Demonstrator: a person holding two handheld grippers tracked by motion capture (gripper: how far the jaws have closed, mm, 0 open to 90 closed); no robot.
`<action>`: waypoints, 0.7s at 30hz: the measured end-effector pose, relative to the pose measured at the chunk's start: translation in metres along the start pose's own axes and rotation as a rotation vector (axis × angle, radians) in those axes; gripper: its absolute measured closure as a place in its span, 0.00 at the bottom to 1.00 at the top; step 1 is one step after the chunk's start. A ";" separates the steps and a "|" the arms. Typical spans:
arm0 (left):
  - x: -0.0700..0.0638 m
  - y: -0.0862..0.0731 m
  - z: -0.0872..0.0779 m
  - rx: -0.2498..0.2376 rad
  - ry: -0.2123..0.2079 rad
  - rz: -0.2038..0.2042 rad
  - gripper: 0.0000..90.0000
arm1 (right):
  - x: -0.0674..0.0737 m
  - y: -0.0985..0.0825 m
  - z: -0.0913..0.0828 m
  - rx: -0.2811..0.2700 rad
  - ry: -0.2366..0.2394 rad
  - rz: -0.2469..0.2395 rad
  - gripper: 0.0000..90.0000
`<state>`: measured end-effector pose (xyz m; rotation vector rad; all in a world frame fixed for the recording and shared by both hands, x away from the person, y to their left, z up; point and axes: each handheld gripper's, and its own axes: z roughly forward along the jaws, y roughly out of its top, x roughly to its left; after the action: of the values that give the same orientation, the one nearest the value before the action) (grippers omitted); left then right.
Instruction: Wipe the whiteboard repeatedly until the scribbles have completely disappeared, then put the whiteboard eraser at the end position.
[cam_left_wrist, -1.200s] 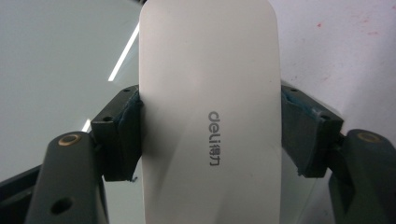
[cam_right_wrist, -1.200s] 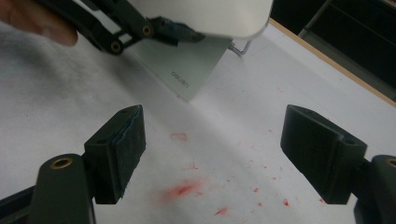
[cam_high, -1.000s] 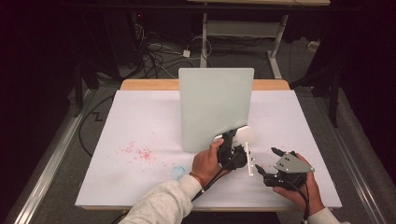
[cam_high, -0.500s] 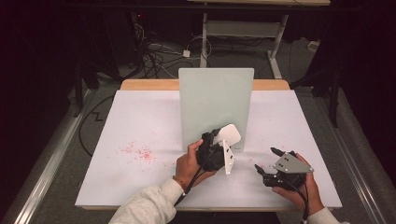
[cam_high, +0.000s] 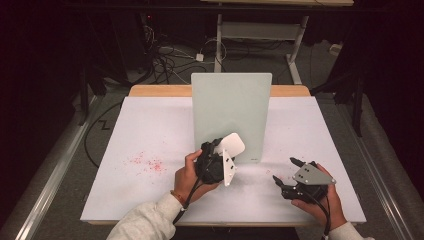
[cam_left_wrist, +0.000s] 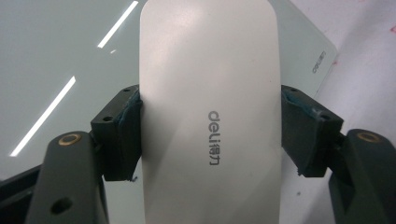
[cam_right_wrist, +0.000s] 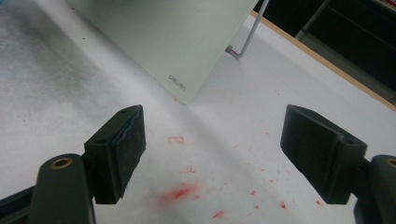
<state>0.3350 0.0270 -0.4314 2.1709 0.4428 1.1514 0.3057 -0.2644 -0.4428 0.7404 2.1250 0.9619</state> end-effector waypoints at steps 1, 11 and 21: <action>0.002 -0.002 -0.002 0.002 -0.002 0.001 0.32 | 0.000 0.000 0.000 0.000 -0.001 0.002 0.25; 0.021 -0.015 -0.012 0.003 -0.039 -0.050 0.32 | -0.001 0.000 0.000 0.001 0.000 0.001 0.25; 0.034 -0.030 -0.017 -0.011 -0.130 -0.096 0.32 | 0.000 0.000 0.000 -0.001 0.007 0.001 0.25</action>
<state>0.3404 0.0741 -0.4233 2.1756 0.4767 0.9522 0.3056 -0.2641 -0.4429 0.7386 2.1304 0.9670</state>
